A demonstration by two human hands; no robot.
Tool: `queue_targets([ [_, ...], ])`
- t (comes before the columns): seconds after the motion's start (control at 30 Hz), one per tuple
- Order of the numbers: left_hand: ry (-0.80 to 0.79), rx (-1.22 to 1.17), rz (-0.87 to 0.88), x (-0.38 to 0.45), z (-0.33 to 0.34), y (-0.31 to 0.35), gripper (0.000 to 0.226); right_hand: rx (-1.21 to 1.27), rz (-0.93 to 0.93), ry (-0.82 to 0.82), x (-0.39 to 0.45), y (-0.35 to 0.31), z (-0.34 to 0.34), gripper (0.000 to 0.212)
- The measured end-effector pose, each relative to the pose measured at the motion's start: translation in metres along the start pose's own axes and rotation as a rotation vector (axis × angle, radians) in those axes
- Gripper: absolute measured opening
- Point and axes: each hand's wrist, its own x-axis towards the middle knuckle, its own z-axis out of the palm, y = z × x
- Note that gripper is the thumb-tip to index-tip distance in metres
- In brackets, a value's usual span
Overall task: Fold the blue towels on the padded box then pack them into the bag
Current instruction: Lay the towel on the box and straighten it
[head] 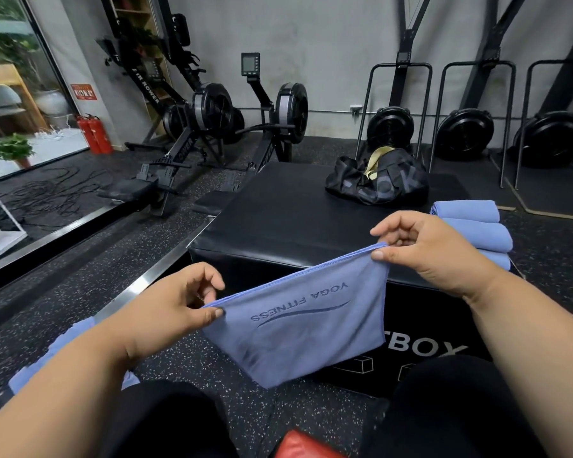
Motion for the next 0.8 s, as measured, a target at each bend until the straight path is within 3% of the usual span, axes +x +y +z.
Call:
queue_targets([
  [0.37,0.005,0.069,-0.002,-0.01,-0.007,-0.003,0.044,-0.105,0.08,0.031,-0.004,0.008,-0.003,0.018],
  [0.53,0.074,0.317,-0.002,-0.011,-0.001,-0.004,0.033,-0.137,0.083,0.058,-0.003,0.008,-0.002,0.014],
  [0.8,0.153,0.288,-0.002,-0.006,-0.002,-0.01,0.02,-0.118,0.091,0.071,0.001,0.005,-0.002,0.017],
])
